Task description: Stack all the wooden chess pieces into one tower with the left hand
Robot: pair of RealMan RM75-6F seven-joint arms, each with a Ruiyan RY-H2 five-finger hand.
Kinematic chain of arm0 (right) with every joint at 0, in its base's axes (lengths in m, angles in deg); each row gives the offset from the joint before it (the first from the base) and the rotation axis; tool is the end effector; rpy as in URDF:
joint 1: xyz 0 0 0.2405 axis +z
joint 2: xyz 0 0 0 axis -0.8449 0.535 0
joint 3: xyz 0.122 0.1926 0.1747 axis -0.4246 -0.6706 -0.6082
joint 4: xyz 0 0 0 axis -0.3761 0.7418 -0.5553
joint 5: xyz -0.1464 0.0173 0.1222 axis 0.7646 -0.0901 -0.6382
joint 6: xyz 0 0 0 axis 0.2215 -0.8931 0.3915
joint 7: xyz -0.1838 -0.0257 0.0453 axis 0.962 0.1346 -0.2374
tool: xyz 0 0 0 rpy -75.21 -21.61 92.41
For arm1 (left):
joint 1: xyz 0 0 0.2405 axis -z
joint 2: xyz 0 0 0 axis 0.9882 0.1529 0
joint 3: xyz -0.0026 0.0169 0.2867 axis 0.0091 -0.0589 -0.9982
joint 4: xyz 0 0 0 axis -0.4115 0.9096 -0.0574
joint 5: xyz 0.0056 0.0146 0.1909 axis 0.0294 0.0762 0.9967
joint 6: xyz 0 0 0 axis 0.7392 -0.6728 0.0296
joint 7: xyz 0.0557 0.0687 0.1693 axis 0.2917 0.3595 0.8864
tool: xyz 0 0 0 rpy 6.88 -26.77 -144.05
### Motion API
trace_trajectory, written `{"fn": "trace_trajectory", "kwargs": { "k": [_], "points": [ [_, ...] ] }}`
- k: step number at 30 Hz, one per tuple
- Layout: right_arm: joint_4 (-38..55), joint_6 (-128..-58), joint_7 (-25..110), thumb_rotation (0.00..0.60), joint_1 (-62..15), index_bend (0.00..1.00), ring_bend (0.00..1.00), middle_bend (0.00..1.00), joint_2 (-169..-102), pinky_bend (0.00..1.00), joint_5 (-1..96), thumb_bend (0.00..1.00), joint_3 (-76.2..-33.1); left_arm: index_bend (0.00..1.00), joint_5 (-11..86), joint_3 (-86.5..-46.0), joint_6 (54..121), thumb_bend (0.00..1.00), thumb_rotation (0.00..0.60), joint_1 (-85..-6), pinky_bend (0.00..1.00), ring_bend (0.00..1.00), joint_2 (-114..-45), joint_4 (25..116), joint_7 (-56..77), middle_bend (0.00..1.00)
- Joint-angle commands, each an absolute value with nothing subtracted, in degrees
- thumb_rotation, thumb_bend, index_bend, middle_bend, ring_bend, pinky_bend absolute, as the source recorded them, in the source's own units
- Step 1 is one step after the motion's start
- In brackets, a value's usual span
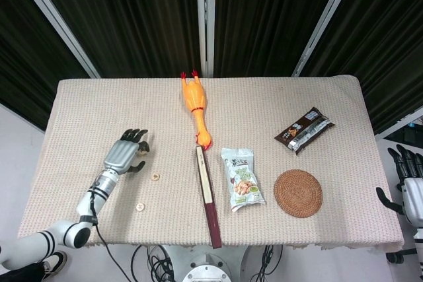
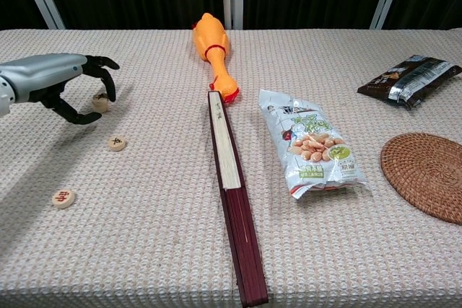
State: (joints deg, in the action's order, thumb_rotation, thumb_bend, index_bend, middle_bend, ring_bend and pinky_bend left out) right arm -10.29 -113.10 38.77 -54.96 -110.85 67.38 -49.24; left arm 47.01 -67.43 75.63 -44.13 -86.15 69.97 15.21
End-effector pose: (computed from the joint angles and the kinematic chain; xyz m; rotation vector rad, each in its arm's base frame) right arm -0.3468 -0.2224 0.2313 1.2999 -0.9299 0.8778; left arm -0.2378 0.3999 -0.0147 -1.8062 -1.0522 -0.8509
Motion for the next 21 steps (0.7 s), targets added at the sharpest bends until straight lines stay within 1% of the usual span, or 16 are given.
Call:
{"fn": "trace_trajectory", "kwargs": {
  "k": [1,21],
  "points": [
    [-10.3,-113.1,38.7,0.600,-55.0,0.00,0.00,0.00,-110.9,0.00,67.4,0.25,-49.2,0.40,46.9,-67.4,75.6,0.35,0.600,-44.2,0.00,0.00,-86.1,70.1,15.2,0.03],
    [-10.3,-113.1,38.9,0.600,-55.0,0.00,0.00,0.00,-110.9,0.00,67.4,0.25,-49.2,0.40,46.2,-67.3,75.5,0.35,0.600,-44.3,0.00,0.00,-85.7,70.5,16.1,0.03]
  ]
}}
